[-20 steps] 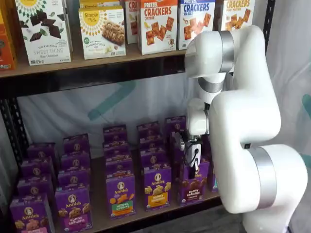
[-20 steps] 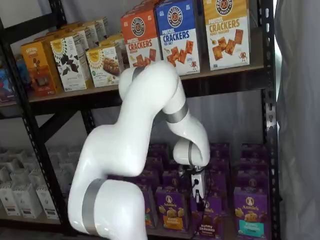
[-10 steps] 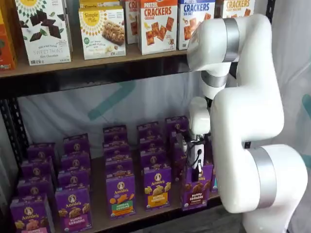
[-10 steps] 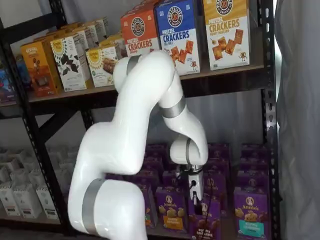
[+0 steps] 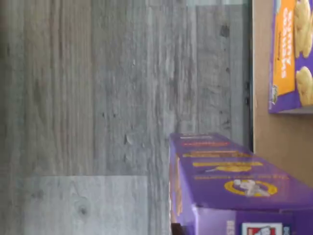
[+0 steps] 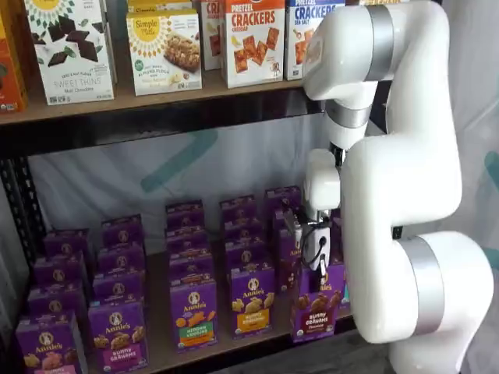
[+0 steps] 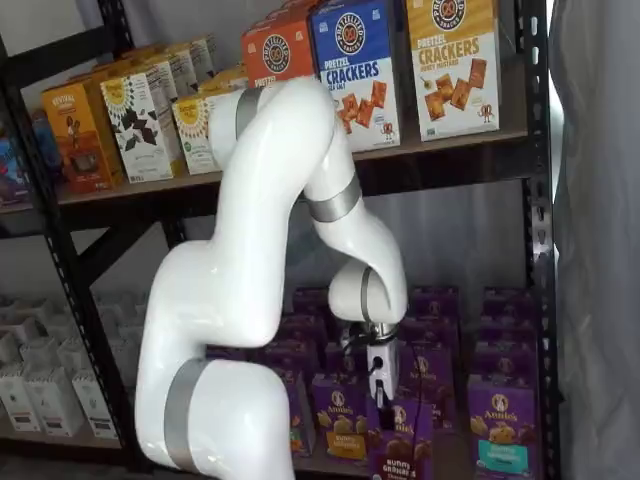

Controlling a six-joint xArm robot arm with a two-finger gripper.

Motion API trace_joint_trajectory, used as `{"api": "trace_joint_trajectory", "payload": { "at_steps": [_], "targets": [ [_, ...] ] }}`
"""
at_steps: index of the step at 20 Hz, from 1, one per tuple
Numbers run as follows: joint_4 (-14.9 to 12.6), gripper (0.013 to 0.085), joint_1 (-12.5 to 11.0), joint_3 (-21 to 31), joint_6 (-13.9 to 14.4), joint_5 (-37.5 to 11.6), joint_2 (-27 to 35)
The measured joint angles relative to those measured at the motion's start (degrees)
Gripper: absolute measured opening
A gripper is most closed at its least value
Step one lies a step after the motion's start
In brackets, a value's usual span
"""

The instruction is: Pick up the purple box with a brown patch in the center, on the bottom shelf, the fifth box from the left

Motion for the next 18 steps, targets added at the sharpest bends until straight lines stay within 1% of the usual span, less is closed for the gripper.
{"api": "trace_joint_trajectory", "payload": {
  "at_steps": [2,5,9,14,18],
  "targets": [
    [-1.1,0.037,0.1,2.0,1.1,-0.5,-1.8],
    [-3.4,0.037,0.0,4.7,3.2,-0.9,-4.0],
    [-5.0,0.037,-0.4,7.4,4.4,-1.8,-6.2],
    [-4.9,0.037,-0.5,9.3,4.1,-1.0,-8.2],
    [-5.4,0.037,-0.5,10.1,4.7,-0.3,-9.1]
  ]
}}
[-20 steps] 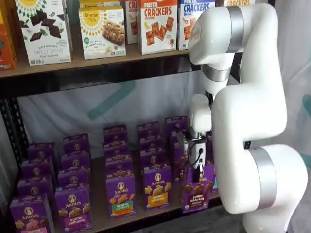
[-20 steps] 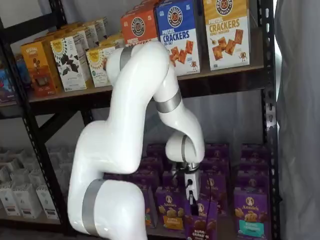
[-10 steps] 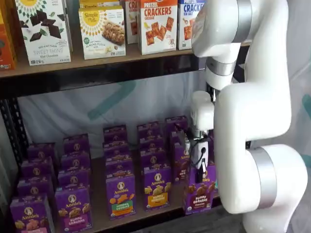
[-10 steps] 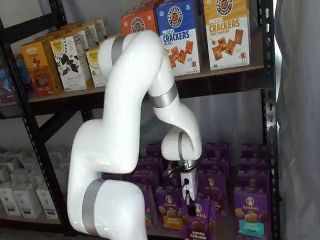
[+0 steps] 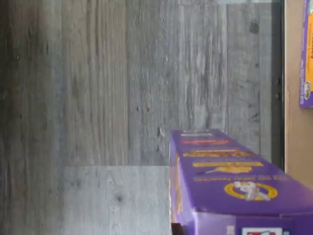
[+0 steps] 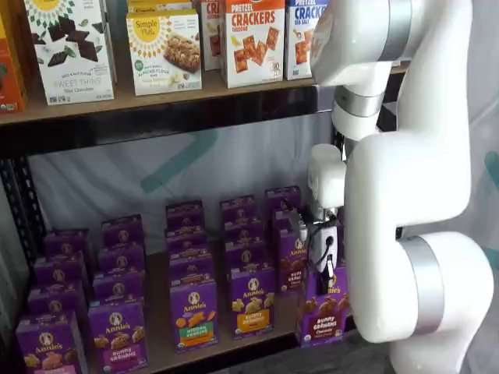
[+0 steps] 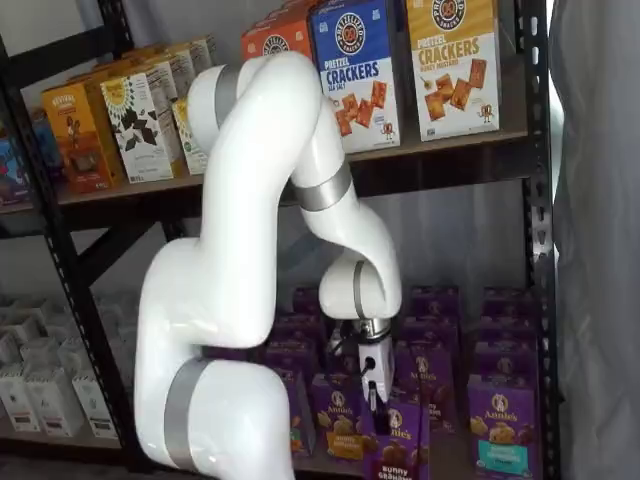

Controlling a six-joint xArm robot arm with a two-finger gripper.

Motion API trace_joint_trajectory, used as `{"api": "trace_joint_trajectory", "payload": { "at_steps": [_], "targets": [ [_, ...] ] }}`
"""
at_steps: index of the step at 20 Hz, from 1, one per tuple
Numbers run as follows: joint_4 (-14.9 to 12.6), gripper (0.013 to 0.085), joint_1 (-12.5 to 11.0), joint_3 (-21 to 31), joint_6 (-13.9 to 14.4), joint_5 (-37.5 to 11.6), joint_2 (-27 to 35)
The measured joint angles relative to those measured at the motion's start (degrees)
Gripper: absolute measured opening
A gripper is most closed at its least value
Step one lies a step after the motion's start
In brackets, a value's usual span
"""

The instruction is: Pick up the purple box with a brown patch in the center, on the bottom shelf, the fifth box from the left

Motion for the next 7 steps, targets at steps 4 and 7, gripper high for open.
{"api": "trace_joint_trajectory", "payload": {
  "at_steps": [4,7],
  "targets": [
    [0.3,0.037,0.1,0.6,-0.2,0.0,-0.5],
    [0.9,0.037,0.2,0.8,-0.7,0.2,-0.7]
  ]
}}
